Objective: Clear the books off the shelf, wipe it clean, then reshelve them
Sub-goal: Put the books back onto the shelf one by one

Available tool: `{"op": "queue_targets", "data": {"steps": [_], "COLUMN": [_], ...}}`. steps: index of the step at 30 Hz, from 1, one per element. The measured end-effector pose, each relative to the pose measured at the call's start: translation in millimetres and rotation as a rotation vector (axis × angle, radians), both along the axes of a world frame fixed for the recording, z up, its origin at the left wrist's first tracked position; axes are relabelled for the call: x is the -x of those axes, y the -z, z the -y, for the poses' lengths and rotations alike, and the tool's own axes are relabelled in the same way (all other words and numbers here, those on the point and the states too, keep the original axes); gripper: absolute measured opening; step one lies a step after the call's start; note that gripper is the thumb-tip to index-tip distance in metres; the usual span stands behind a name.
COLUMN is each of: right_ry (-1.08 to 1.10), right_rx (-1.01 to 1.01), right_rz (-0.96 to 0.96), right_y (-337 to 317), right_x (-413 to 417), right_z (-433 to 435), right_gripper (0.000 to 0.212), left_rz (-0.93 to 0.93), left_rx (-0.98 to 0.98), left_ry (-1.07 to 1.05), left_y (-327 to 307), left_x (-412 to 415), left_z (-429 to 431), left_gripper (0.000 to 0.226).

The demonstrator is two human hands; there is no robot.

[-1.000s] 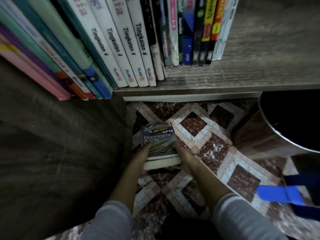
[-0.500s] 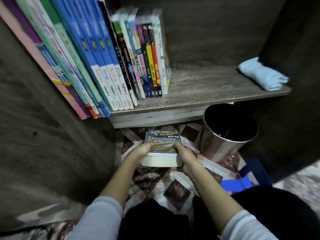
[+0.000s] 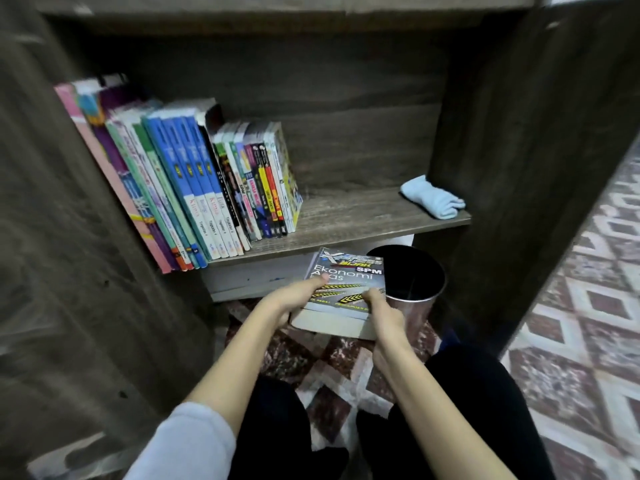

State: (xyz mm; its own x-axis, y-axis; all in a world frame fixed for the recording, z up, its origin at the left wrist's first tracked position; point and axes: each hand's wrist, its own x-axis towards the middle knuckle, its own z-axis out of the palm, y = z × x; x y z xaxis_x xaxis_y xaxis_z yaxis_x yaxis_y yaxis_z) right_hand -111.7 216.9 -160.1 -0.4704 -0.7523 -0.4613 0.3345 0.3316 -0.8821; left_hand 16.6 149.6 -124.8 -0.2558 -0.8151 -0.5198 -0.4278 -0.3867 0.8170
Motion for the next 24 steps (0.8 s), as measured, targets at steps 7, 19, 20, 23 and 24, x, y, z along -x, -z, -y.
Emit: {"op": "queue_targets", "data": {"steps": [7, 19, 20, 23, 24], "right_ry": [0.005, -0.082, -0.021, 0.066, 0.073], "right_rx": [0.157, 0.507, 0.522, 0.579, 0.597], "right_rz": [-0.244, -1.933, -1.926, -1.893, -1.882], "right_y": [-46, -48, -51, -54, -51], "right_x": [23, 53, 54, 58, 58], "right_z": [-5, 66, 76, 110, 115], "right_gripper": [0.064, 0.089, 0.080, 0.052, 0.051], "left_rz": [-0.199, -0.301, -0.309, -0.313, -0.297], "left_rx": [0.107, 0.220, 0.210, 0.199, 0.214], "left_ry": [-0.102, -0.277, -0.276, -0.282, -0.297], "left_y": [-35, -82, -82, -78, -77], "left_x": [22, 58, 60, 69, 71], "left_z": [-8, 60, 64, 89, 95], "left_gripper": [0.070, 0.049, 0.048, 0.045, 0.048]}}
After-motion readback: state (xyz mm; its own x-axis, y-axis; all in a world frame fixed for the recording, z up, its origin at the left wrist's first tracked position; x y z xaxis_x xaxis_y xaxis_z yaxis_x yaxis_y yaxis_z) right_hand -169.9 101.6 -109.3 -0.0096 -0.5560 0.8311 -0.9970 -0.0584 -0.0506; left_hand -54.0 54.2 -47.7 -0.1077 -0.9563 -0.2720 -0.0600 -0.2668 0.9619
